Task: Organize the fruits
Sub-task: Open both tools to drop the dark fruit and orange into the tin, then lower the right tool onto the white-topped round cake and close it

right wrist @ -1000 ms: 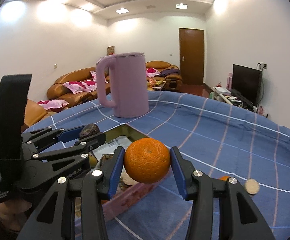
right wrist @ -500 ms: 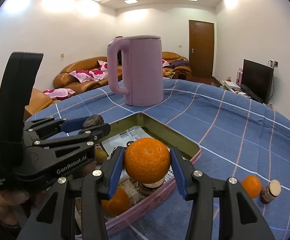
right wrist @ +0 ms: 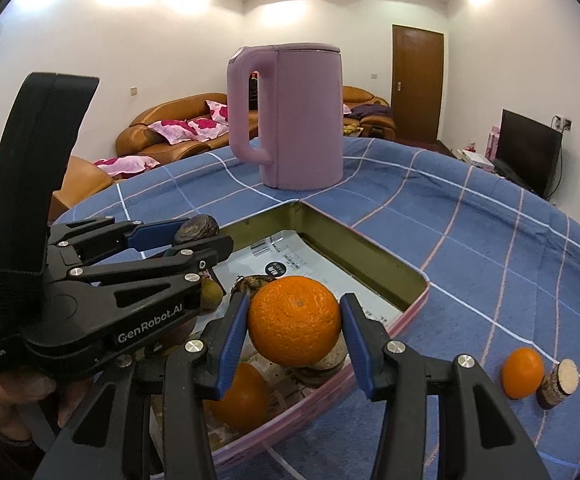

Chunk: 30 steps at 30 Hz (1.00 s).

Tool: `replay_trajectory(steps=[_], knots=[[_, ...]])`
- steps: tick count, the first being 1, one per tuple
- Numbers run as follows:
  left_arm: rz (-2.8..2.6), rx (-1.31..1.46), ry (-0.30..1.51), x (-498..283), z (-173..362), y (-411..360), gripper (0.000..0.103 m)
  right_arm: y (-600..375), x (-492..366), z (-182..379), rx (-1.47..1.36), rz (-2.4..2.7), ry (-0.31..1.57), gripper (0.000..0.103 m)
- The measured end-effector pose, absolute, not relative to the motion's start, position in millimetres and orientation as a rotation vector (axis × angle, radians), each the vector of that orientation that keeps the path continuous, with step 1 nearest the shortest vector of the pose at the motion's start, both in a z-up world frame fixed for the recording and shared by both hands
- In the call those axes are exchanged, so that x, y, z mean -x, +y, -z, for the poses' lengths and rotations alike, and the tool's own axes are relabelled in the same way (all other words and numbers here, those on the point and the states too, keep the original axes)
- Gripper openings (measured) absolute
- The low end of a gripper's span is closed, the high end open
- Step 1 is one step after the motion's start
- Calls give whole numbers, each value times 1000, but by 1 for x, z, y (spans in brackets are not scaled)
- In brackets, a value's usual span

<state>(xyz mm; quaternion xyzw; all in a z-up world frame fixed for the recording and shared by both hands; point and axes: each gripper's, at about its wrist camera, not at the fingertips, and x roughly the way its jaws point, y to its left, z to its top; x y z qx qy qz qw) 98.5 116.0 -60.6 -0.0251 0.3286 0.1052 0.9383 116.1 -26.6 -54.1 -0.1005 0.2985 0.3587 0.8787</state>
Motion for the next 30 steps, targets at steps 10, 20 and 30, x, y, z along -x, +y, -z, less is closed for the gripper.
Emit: replay_trajectory(steps=[10,20,30], knots=[[-234,51,662,-90,55,118,57,-31,-118,53,181,-758,626,60],[-196,36,598,-77,29,93,71,-59,-108,35,148,-717,567,72],[-81,-45,595,-90,20,20,73,-139,-121,25,154,-480,545,72]])
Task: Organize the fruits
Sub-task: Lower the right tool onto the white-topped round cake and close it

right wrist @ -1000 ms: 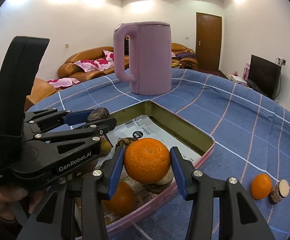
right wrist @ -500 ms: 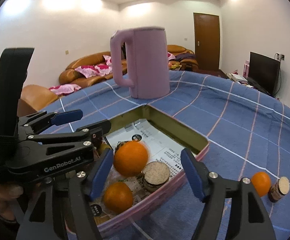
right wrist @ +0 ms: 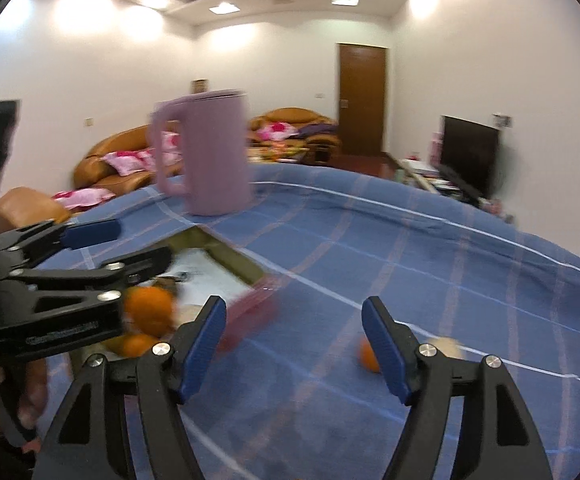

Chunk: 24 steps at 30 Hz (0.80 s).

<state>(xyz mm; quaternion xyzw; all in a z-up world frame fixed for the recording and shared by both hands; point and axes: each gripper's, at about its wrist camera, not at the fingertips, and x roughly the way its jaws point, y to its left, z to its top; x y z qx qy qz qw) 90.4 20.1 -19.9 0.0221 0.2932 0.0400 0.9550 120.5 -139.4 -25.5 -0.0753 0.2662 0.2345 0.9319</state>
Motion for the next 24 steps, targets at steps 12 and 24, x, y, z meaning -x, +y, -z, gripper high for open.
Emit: replay_trajectory(steps=[12,24], knots=[[-12,-121,633,-133,31,-50,75,-207,-165,46,59,-214,652,72],[1,-116,672,-156,45,-56,75,-201,-185,66,65,-232,770,71]])
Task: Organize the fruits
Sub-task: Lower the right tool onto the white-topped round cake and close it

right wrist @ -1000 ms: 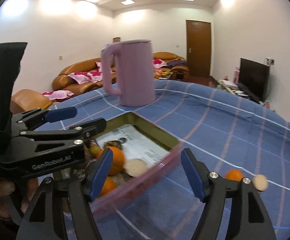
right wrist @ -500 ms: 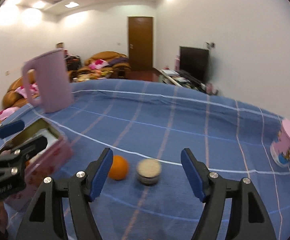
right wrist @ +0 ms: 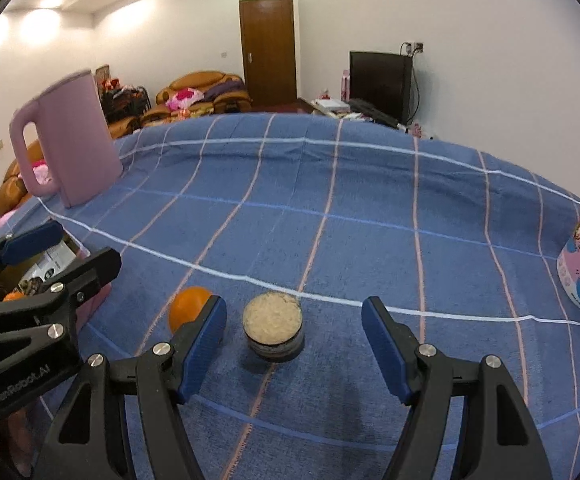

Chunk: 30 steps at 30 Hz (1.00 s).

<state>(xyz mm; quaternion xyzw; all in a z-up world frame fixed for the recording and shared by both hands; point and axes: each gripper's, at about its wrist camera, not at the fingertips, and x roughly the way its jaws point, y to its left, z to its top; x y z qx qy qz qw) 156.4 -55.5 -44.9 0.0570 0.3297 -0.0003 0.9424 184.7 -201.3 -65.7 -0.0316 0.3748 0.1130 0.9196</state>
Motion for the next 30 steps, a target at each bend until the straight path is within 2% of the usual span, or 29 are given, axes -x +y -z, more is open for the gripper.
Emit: replay_trajectory(steps=[1,3,5,7,9,10,30], knots=[[2,-117,673,-157,46,-56,75,-202,-187,67,64,-230,782,71],[3,-115,679,-159,47,-57,75,-203,-192,71,59,-230,814,61],[3,-107,689,-161,50,-56,75,-203,-195,74,52,-241,838,60],[9,-104,698,-162,53,-57,75,-203,-196,76,54,-256,843,54],[18,-105,698,-161,53,-59,75,-201,-193,75,61,-271,836,40],[23,-104,697,-161,53,-60,75,-199,-191,75,65,-274,832,37],[187,-99,804,-173,72,-93,75,-241,-162,64,-66,-198,767,37]])
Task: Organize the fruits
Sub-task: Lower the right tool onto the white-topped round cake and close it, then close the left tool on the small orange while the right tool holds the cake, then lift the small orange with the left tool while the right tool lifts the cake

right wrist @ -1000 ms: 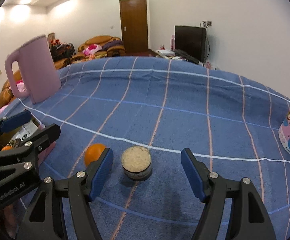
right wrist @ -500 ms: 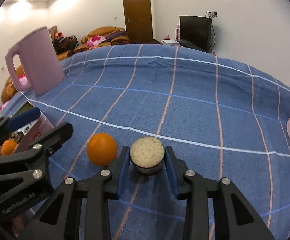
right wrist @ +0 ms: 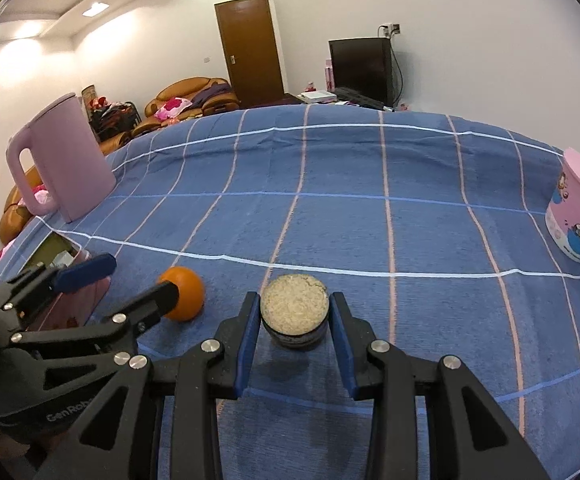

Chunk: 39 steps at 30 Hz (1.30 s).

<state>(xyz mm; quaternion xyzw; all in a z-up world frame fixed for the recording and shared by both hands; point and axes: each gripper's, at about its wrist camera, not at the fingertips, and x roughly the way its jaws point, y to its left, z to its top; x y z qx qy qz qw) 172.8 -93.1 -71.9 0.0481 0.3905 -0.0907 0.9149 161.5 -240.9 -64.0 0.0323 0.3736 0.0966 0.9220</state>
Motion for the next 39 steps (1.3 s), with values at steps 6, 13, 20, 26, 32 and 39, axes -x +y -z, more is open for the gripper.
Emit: replay_trajectory(steps=[6,13,20,26,32,39], knots=[[221,-110,833,-177,77,-104,70,-247,-162,64,-87,-185,774,37],[255,-79,893,-189,87,-106,56,-246,-165,65,-81,-192,779,37],[282,-95,890,-187,88,-111,40,-246,-167,66,-83,-207,790,37],[293,-92,873,-181,86,-111,39,-243,-168,67,-71,-222,795,37],[286,-86,835,-176,80,-107,39,-244,-164,65,-75,-234,770,37],[280,-71,793,-171,74,-103,39,-242,-157,60,-59,-242,729,37]])
